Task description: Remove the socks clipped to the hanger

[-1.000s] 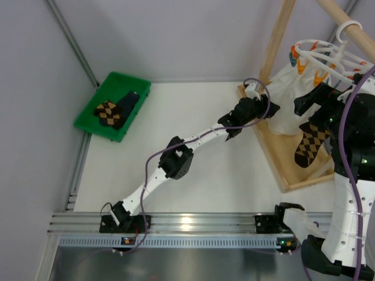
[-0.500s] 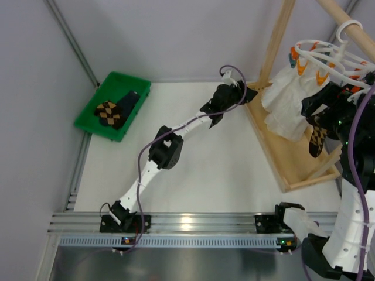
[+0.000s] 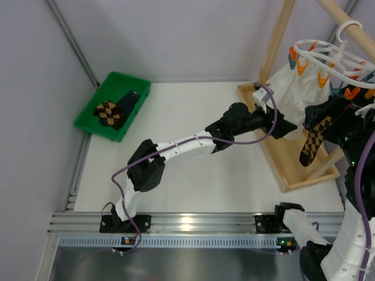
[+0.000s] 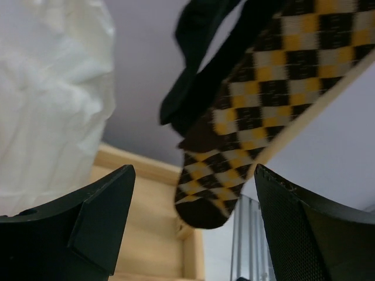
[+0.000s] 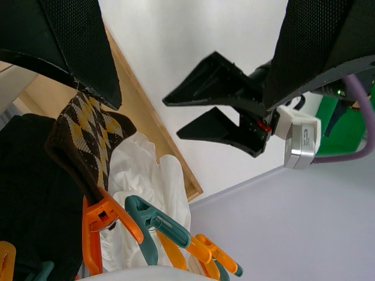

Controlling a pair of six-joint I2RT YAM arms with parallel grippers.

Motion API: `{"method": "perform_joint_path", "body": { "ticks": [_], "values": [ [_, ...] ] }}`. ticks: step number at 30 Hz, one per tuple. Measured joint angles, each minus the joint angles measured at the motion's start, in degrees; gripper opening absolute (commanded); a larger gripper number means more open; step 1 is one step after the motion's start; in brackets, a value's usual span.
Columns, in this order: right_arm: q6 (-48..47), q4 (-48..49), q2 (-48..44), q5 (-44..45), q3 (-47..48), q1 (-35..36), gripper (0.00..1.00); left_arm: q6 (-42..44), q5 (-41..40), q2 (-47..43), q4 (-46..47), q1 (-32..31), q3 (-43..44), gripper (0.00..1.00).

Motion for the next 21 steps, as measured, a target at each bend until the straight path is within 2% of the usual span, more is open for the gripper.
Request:
{"method": "perform_joint_path", "body": {
  "ticks": [4,5,12,17,21],
  "values": [
    [0.3,-0.3,-0.1,0.0,0.0,0.0,0.99,0.1,1.6,2.8,3.3,-3.4,5.5,0.91],
    [0.4,-0.4,-0.1,0.0,0.0,0.0,0.99,-0.1,1.9,4.2,4.5,-3.5,6.9,0.94],
    [0.3,-1.1,-0.9,-0.7,0.0,0.0,0.99,-4.9,4.9,19.2,12.7,-2.5,15.8,0.98],
    [0.2,-1.6,-0.9,-0.8,0.0,0.0,0.99,-8.2,5.0,25.2,15.1,-2.1,17.1,0.98],
    [-0.3,-1.6,-0.9,-0.8,0.0,0.0,0.99,-10.6,6.6,25.5,19.3,-2.2,16.0,0.98]
  ]
}}
